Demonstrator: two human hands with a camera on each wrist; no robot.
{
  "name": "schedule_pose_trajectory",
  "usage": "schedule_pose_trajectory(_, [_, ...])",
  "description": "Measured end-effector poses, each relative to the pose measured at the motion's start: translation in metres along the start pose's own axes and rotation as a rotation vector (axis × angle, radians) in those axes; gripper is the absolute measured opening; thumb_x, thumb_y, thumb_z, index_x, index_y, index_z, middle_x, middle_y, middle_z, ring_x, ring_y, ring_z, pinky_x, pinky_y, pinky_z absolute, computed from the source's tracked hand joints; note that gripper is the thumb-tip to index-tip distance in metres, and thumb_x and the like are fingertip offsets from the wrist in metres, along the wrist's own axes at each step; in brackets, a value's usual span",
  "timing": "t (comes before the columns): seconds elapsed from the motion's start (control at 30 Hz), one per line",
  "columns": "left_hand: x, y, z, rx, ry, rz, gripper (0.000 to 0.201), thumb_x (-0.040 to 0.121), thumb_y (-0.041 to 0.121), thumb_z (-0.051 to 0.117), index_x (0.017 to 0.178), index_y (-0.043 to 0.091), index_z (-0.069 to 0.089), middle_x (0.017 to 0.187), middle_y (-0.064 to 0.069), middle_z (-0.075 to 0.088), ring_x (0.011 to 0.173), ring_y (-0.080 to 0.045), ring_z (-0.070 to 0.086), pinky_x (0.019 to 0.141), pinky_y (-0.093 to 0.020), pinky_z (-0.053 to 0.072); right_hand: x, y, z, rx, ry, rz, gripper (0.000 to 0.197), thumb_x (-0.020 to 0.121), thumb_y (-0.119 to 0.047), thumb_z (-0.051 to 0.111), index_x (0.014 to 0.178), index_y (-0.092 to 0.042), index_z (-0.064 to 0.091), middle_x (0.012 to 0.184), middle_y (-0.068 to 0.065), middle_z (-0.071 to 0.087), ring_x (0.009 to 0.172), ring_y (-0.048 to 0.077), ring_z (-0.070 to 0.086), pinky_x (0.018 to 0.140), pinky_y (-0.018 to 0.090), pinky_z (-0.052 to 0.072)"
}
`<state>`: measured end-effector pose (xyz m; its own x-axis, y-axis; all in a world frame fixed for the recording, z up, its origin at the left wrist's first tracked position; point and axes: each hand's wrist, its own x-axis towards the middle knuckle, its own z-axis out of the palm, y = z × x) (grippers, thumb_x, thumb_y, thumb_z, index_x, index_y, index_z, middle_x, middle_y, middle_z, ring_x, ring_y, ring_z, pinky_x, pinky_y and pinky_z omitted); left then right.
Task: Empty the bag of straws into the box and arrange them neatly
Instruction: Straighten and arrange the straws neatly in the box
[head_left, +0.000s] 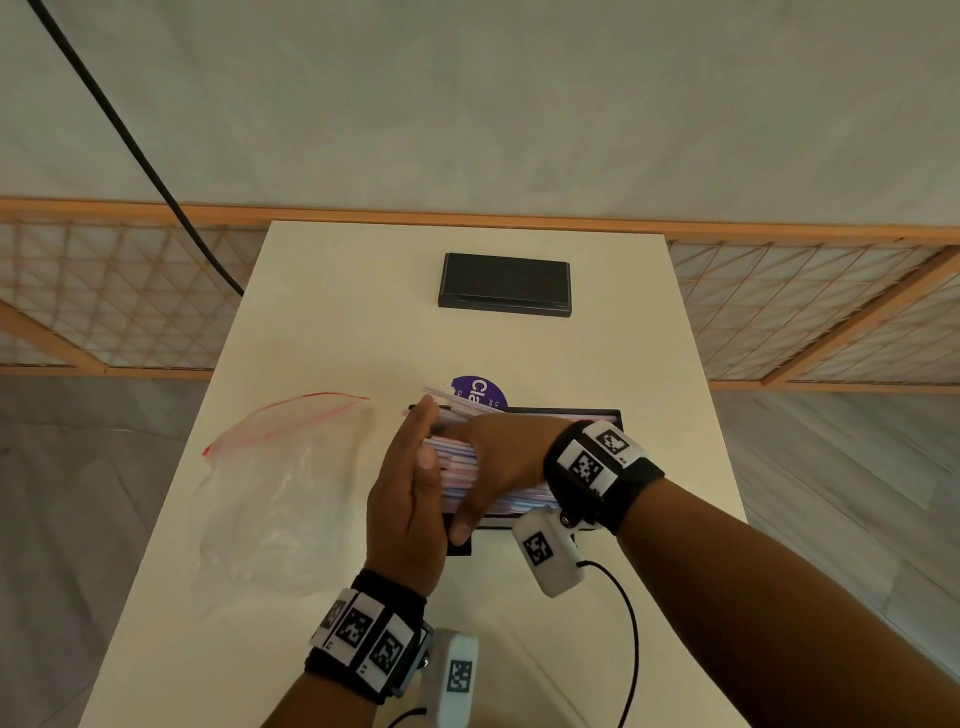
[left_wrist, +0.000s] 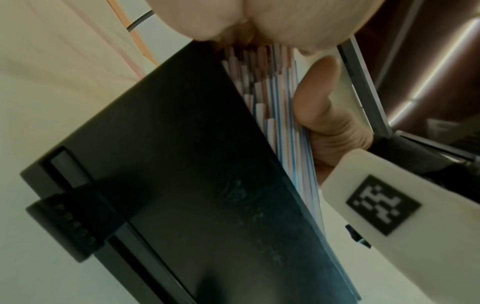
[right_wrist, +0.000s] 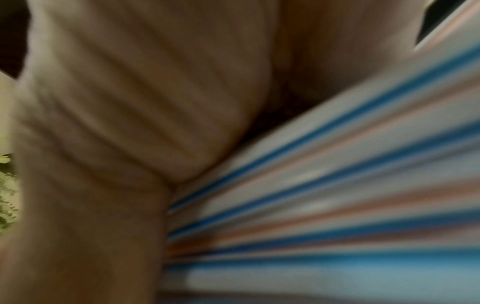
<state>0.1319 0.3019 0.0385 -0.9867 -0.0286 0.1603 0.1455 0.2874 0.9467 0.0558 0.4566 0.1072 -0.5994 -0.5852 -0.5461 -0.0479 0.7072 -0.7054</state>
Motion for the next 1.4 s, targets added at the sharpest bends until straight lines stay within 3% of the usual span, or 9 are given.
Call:
schedule_pose_trajectory(0.33, [-0.001, 0.002, 0.0, 0.045, -0.119, 0.003, 0.084, 0.099, 0.075, 0.013, 0.162, 0.022, 0.029, 0.162, 0.012, 0.039, 0.149, -0.01, 0.041, 0.117, -0.045, 0.045, 0.004, 0.002, 0.007, -0.036, 0.01, -0.01, 0.092, 0.042, -0.065, 0.083, 0.126, -0.036, 0.059, 0.119, -0.01, 0.07, 0.113, 0.012, 0.065, 0.106, 0.043, 0.05])
schedule_pose_trajectory(0.57, [-0.004, 0.0, 0.001, 0.149, -0.145, 0.043, 0.079, 0.101, 0.07, 0.011, 0.164, 0.024, 0.024, 0.165, 0.004, 0.038, 0.151, -0.018, 0.04, 0.112, -0.051, 0.048, 0.006, 0.006, 0.011, -0.073, 0.02, 0.021, 0.065, 0.07, -0.032, 0.093, 0.123, -0.03, 0.056, 0.102, -0.019, 0.06, 0.105, 0.01, 0.058, 0.104, 0.032, 0.045])
schedule_pose_trajectory(0.7, [-0.004, 0.005, -0.002, -0.037, -0.099, -0.019, 0.082, 0.097, 0.077, 0.015, 0.162, 0.029, 0.031, 0.158, 0.019, 0.044, 0.144, -0.007, 0.048, 0.112, -0.042, 0.051, 0.005, 0.004, 0.009, -0.131, 0.016, 0.008, 0.065, 0.066, -0.039, 0.094, 0.122, -0.029, 0.062, 0.108, -0.015, 0.064, 0.102, 0.008, 0.061, 0.094, 0.025, 0.045])
schedule_pose_trajectory(0.83, [-0.004, 0.009, -0.005, -0.212, -0.043, -0.089, 0.084, 0.096, 0.079, 0.021, 0.159, 0.026, 0.04, 0.155, 0.013, 0.052, 0.141, -0.014, 0.054, 0.112, -0.047, 0.05, 0.008, 0.002, 0.016, -0.176, 0.06, 0.034, 0.061, 0.057, -0.048, 0.096, 0.106, -0.034, 0.063, 0.101, -0.013, 0.07, 0.092, 0.008, 0.065, 0.091, 0.03, 0.053])
schedule_pose_trajectory(0.93, [-0.005, 0.011, -0.005, -0.163, -0.054, -0.07, 0.088, 0.095, 0.081, 0.018, 0.158, 0.024, 0.041, 0.152, 0.026, 0.052, 0.139, -0.004, 0.053, 0.111, -0.031, 0.05, 0.005, 0.0, 0.014, -0.146, 0.024, 0.045, 0.048, 0.06, -0.044, 0.096, 0.092, -0.042, 0.059, 0.088, -0.019, 0.066, 0.083, -0.003, 0.061, 0.082, 0.022, 0.048])
schedule_pose_trajectory(1.07, [-0.005, 0.011, -0.005, -0.152, -0.057, -0.064, 0.086, 0.096, 0.078, 0.018, 0.158, 0.023, 0.041, 0.155, 0.013, 0.052, 0.141, -0.007, 0.053, 0.111, -0.035, 0.049, 0.004, -0.002, 0.01, -0.159, 0.046, 0.038, 0.063, 0.059, -0.046, 0.095, 0.114, -0.033, 0.066, 0.109, -0.008, 0.074, 0.099, 0.012, 0.068, 0.098, 0.034, 0.053])
schedule_pose_trajectory(1.17, [-0.004, 0.011, -0.006, -0.18, -0.054, -0.082, 0.087, 0.094, 0.081, 0.02, 0.156, 0.025, 0.043, 0.148, 0.019, 0.056, 0.134, -0.001, 0.058, 0.103, -0.023, 0.052, 0.006, -0.007, 0.014, -0.243, 0.069, 0.017, 0.07, 0.059, -0.049, 0.095, 0.119, -0.03, 0.065, 0.111, -0.007, 0.073, 0.101, 0.015, 0.066, 0.095, 0.03, 0.05])
schedule_pose_trajectory(1.3, [-0.005, 0.006, -0.005, -0.207, -0.011, -0.108, 0.074, 0.098, 0.076, 0.024, 0.152, 0.031, 0.047, 0.149, 0.013, 0.059, 0.139, -0.012, 0.056, 0.112, -0.044, 0.049, 0.01, -0.006, 0.023, -0.294, 0.109, 0.052, 0.069, 0.055, -0.054, 0.094, 0.114, -0.031, 0.066, 0.104, -0.01, 0.072, 0.095, 0.015, 0.066, 0.091, 0.034, 0.055])
schedule_pose_trajectory(1.4, [-0.007, 0.002, -0.004, -0.189, -0.016, -0.125, 0.079, 0.098, 0.075, 0.023, 0.156, 0.025, 0.045, 0.152, 0.008, 0.056, 0.141, -0.014, 0.054, 0.113, -0.052, 0.048, 0.007, -0.003, 0.025, -0.246, 0.115, 0.053, 0.064, 0.059, -0.048, 0.095, 0.113, -0.028, 0.067, 0.099, -0.011, 0.067, 0.09, 0.012, 0.061, 0.081, 0.025, 0.044])
